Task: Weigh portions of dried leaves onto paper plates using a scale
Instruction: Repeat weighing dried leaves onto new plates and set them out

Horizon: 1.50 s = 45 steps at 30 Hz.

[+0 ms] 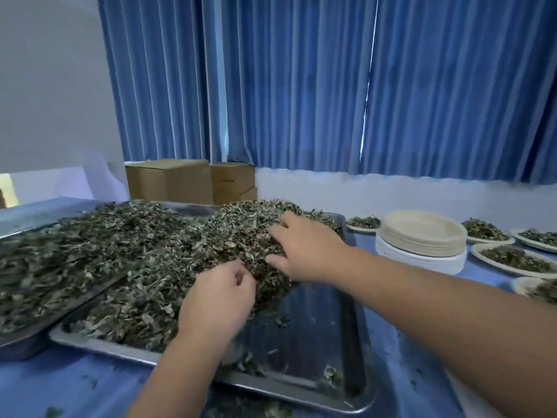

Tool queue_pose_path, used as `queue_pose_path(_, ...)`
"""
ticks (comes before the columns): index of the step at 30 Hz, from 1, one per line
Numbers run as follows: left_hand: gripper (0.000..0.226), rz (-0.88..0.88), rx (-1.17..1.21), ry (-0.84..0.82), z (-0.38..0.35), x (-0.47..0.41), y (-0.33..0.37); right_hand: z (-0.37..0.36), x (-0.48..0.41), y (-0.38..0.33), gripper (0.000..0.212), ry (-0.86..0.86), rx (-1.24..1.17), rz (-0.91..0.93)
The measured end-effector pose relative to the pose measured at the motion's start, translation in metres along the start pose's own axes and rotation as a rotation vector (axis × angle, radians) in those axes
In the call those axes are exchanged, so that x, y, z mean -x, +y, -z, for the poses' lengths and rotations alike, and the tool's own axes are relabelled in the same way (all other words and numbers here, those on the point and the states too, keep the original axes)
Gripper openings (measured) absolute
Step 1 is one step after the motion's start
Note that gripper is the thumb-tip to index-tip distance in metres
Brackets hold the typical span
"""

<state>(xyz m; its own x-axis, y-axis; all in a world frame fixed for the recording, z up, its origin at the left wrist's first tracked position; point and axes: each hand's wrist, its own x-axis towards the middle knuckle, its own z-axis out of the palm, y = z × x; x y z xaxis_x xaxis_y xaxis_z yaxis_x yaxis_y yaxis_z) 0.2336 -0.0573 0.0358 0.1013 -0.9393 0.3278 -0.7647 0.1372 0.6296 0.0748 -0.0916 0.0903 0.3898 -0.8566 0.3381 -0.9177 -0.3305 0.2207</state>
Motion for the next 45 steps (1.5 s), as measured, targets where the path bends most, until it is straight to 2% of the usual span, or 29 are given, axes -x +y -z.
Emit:
queue_pose_path(5, 0.025, 0.018, -0.107, 0.025, 0.004, -0.007, -0.006, -0.020, -0.103, 0.000, 0.078, -0.041, -0.104, -0.231)
queue_pose_path(8, 0.026, 0.002, -0.148, 0.031, 0.005, -0.007, -0.007, -0.041, -0.134, -0.011, 0.084, -0.126, -0.228, -0.269)
queue_pose_path(12, 0.027, -0.020, -0.154, 0.034, 0.005, -0.006, -0.009, -0.075, -0.140, -0.025, 0.087, -0.289, -0.285, -0.227)
queue_pose_path(16, 0.030, -0.006, -0.138, 0.016, 0.006, -0.007, -0.010, -0.096, -0.133, -0.030, 0.087, -0.452, -0.200, -0.137)
queue_pose_path(20, 0.030, 0.032, -0.092, 0.026, 0.006, -0.007, -0.010, -0.099, -0.116, -0.027, 0.073, -0.499, -0.079, -0.051)
queue_pose_path(25, 0.023, 0.062, -0.029, 0.038, 0.005, -0.006, -0.009, -0.092, -0.076, -0.027, 0.056, -0.497, -0.066, 0.048)
queue_pose_path(28, 0.022, 0.082, 0.038, 0.071, 0.007, -0.005, -0.009, -0.076, -0.056, -0.028, 0.055, -0.516, -0.139, 0.110)
queue_pose_path(32, 0.025, 0.094, 0.147, 0.163, 0.012, -0.005, -0.009, -0.037, -0.052, -0.027, 0.067, -0.653, -0.187, 0.193)
queue_pose_path(34, 0.029, 0.107, 0.202, 0.218, 0.014, -0.005, -0.010, -0.018, -0.062, -0.031, 0.065, -0.603, -0.099, 0.181)
queue_pose_path(36, 0.034, 0.140, 0.256, 0.252, 0.016, -0.007, -0.012, -0.006, -0.077, -0.040, 0.064, -0.443, -0.039, 0.121)
queue_pose_path(40, 0.042, 0.215, 0.453, 0.322, 0.020, -0.009, -0.016, -0.011, -0.113, -0.076, 0.053, -0.226, -0.095, 0.112)
queue_pose_path(45, 0.050, 0.426, 0.861, 0.486, 0.033, -0.017, -0.023, -0.029, -0.164, -0.127, 0.076, -0.090, -0.217, 0.131)
